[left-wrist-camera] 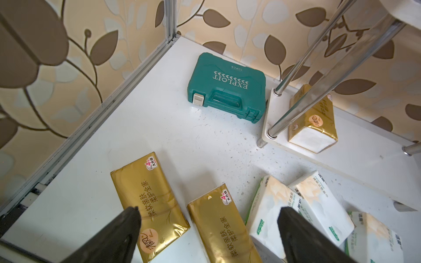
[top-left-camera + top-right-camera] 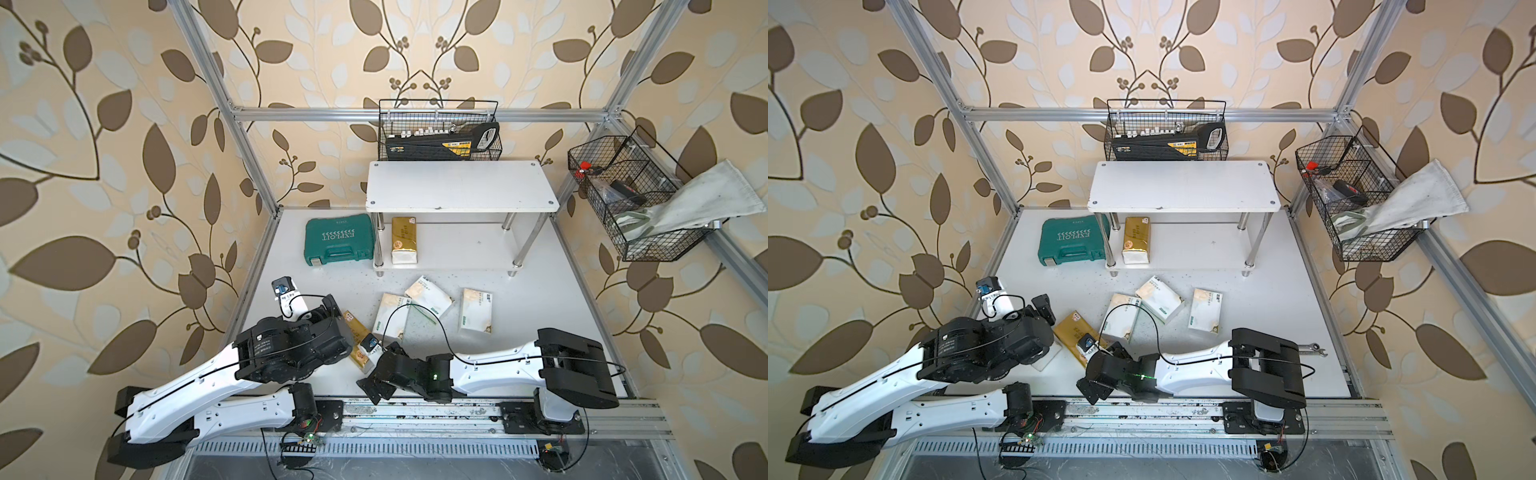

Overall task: Place the tissue boxes on the shelf by color
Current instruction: Move the box of tissues to the center of the board.

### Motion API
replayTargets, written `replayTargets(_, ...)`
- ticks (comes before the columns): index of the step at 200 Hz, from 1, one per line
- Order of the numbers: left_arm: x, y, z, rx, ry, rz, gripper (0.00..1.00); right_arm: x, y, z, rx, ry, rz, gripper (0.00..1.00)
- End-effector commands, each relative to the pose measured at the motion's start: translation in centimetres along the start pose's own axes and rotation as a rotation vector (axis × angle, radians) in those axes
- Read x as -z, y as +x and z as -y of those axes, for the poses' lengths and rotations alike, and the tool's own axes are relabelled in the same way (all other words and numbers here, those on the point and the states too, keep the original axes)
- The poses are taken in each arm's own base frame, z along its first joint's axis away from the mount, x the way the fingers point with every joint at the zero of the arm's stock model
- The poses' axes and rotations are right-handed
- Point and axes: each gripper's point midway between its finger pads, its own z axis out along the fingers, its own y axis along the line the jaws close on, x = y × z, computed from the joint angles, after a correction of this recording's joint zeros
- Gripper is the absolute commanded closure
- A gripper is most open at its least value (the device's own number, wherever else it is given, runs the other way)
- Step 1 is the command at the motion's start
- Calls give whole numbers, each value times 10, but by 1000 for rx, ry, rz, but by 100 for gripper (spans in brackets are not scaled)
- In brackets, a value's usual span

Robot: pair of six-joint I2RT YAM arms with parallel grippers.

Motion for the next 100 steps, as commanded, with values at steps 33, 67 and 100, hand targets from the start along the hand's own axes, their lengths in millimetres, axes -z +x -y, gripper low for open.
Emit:
replayTargets(33,-34,-9,25,-58,36,-95,1,-18,-23,9,-38,-22,24,1)
replayTargets(67,-47,-23,33,-48,34,-107,1,-31,-14,11,-40,-30,-2,1)
replayTargets(100,-56,-25,33,-28,33,-140,1,-42,-10,31,-56,-3,-20,1)
